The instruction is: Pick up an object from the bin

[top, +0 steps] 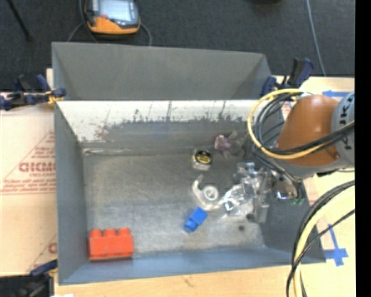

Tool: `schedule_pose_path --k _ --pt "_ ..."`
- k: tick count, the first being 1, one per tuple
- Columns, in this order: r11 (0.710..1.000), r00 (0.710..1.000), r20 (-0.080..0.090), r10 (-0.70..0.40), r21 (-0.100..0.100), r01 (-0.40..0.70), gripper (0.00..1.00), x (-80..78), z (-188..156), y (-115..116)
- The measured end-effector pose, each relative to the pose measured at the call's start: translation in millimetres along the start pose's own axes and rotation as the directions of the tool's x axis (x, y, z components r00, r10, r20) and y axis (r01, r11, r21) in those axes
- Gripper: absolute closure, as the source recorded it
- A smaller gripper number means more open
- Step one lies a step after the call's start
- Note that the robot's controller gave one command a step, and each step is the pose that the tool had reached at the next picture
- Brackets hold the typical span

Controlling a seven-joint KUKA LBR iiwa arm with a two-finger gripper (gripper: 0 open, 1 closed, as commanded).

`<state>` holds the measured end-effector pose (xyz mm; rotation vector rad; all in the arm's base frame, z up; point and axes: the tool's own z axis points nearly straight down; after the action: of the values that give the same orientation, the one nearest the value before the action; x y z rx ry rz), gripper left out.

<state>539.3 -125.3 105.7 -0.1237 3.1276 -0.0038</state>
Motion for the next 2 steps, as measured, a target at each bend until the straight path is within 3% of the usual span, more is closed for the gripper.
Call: schedule_pose_path --k 1,2 --pt "0.971 0.970 0.013 -0.241 0.005 0.241 0.00 -7.5 2.5 -2.3" --pt "0.942 0.942 0.013 -0.336 0.010 0.336 0.00 -9.8 2.7 -5.9"
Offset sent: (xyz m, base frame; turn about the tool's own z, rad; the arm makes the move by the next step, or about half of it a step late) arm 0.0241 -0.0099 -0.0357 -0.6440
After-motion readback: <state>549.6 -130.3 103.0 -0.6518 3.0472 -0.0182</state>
